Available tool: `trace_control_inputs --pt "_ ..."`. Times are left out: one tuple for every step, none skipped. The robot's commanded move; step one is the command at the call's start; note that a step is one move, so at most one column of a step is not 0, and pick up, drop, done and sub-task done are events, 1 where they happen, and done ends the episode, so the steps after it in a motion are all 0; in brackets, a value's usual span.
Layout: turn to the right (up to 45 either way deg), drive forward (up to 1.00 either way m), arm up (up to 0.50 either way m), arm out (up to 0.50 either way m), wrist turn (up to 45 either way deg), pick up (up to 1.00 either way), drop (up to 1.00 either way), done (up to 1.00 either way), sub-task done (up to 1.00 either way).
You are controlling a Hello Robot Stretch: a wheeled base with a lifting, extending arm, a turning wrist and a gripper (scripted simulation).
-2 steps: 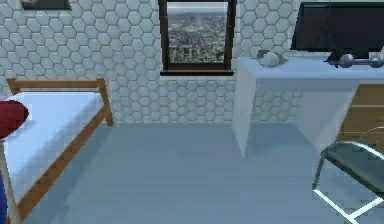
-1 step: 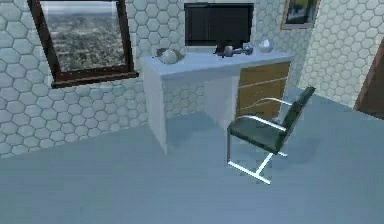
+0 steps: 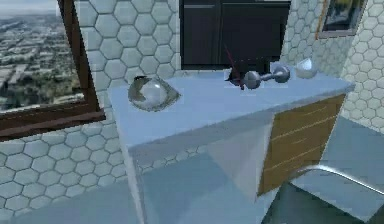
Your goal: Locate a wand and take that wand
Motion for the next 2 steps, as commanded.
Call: trace_control_inputs --pt "15.0 0.00 0.00 0.00 0.0 0.00 0.00 0.00 0.00" --pt "0.0 0.10 0.00 0.00 0.0 0.00 0.00 0.00 0.00"
